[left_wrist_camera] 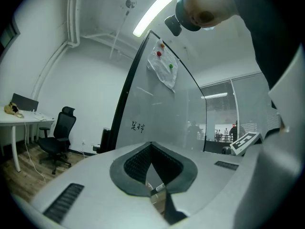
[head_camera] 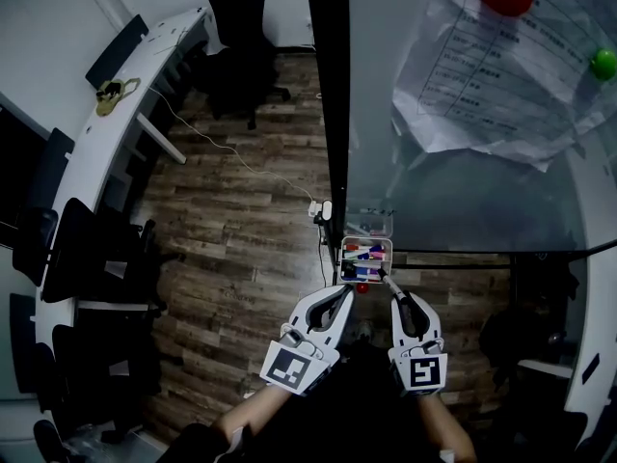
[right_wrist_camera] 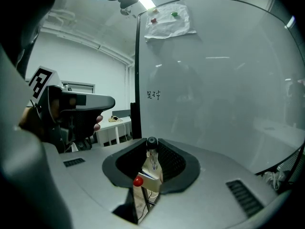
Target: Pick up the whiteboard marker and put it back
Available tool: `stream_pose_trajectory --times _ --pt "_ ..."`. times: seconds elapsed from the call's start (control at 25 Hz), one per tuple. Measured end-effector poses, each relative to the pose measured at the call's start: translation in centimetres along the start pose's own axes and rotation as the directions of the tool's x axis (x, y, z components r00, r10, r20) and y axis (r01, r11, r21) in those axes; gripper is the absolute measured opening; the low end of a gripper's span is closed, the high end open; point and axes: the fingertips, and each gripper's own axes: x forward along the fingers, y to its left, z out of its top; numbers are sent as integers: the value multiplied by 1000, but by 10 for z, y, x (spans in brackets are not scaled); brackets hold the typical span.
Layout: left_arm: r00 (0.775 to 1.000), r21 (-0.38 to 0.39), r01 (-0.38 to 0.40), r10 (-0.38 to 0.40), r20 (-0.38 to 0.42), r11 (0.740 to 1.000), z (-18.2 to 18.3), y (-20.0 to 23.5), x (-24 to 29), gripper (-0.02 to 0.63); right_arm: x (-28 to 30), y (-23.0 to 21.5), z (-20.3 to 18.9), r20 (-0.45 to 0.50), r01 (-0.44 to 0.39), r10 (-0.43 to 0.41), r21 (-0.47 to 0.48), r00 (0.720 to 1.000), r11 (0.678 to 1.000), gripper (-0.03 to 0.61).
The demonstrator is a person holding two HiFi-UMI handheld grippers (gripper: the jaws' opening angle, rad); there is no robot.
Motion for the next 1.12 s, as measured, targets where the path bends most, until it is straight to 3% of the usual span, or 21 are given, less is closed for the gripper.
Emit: stream_pose_trajectory --times 0.28,0.44,0.68,1.12 --pt "1000 -5 -15 14 -11 1000 -3 4 3 6 12 -3 -16 -53 -26 25 -19 998 999 84" --pt "1000 -4 -12 12 -16 1000 -4 3 6 6 17 -1 -15 -18 -41 41 -3 999 999 84" --pt "1000 1 -17 17 -16 1000 -4 5 6 8 22 -4 -26 -61 -43 42 -4 997 999 84" --pt "999 6 -26 26 -22 1000 -6 6 9 6 33 -4 -36 -43 -63 63 0 997 998 84"
